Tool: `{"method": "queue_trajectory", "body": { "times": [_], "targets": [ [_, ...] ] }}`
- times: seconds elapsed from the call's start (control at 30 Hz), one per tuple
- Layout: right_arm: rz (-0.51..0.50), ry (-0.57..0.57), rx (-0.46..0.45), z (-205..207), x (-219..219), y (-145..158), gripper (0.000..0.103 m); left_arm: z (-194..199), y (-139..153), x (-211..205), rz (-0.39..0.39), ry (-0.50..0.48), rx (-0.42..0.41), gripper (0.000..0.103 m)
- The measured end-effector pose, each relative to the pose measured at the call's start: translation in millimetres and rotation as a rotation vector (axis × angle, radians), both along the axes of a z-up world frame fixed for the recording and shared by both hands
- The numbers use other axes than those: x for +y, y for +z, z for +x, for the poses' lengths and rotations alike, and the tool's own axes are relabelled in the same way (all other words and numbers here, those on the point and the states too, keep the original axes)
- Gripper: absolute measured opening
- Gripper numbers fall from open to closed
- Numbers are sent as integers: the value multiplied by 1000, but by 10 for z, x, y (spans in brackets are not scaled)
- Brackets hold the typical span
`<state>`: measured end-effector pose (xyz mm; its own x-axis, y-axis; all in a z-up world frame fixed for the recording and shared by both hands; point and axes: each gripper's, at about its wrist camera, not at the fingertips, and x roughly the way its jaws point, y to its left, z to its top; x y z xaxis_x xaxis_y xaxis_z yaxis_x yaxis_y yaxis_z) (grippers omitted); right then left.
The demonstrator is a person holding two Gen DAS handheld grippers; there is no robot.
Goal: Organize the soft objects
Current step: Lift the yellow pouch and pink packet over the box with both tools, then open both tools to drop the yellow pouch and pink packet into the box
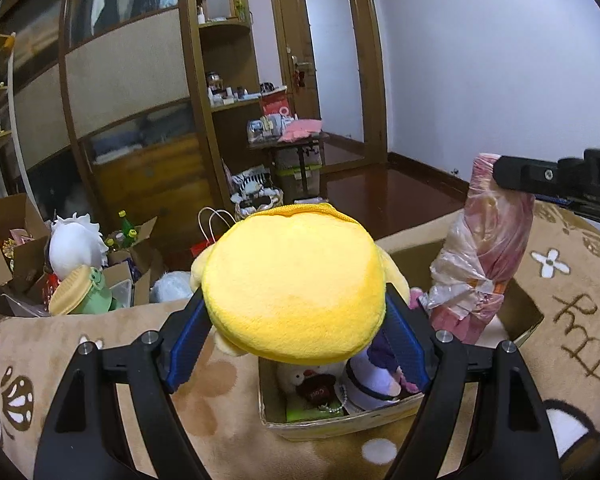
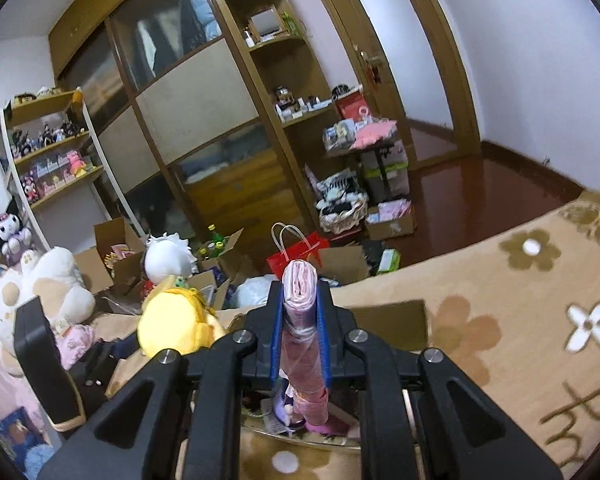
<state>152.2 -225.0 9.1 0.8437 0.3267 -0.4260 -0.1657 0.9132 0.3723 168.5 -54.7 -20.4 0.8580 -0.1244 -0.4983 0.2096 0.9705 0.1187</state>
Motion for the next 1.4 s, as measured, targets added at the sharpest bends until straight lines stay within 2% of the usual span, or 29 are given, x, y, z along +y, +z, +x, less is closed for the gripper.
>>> {"method": "queue_trajectory", "body": {
  "times": [0.13, 0.43, 0.57, 0.87, 0.97, 1.03, 1.07, 1.1, 1.17, 1.3, 1.4],
  "targets": [
    [16, 9, 40, 96, 43, -135, 16, 33, -104, 9, -3, 1, 21, 80],
    [-43, -36, 142, 249, 31, -452, 17, 15, -242, -82, -16, -43, 66, 81],
    [-87, -52, 151, 256, 25, -477, 21, 13, -305, -158, -5, -66, 85, 83],
    [-68, -56, 159, 238, -16, -469, 21, 10, -353, -191, 0, -66, 103, 85],
    [-57, -54, 162, 212, -32, -480, 22, 33, -362, -153, -15, -51, 112, 91],
    [-75, -57, 160, 187, -28, -472, 26, 27, -343, -123, -21, -41, 106, 96],
    [-80, -62, 158, 181, -31, -470, 34, 24, -334, -104, -23, -33, 105, 97],
    [-82, -67, 155, 173, -34, -459, 39, 15, -332, -87, -20, -23, 105, 98],
    [-71, -75, 148, 148, -50, -438, 40, -7, -315, -47, -13, 12, 107, 98],
    [-86, -88, 139, 83, -70, -370, 58, -48, -239, 53, -24, 34, 129, 98],
    [-85, -83, 142, 40, -74, -278, 69, -107, -120, 112, -19, 48, 111, 100]
  ]
}}
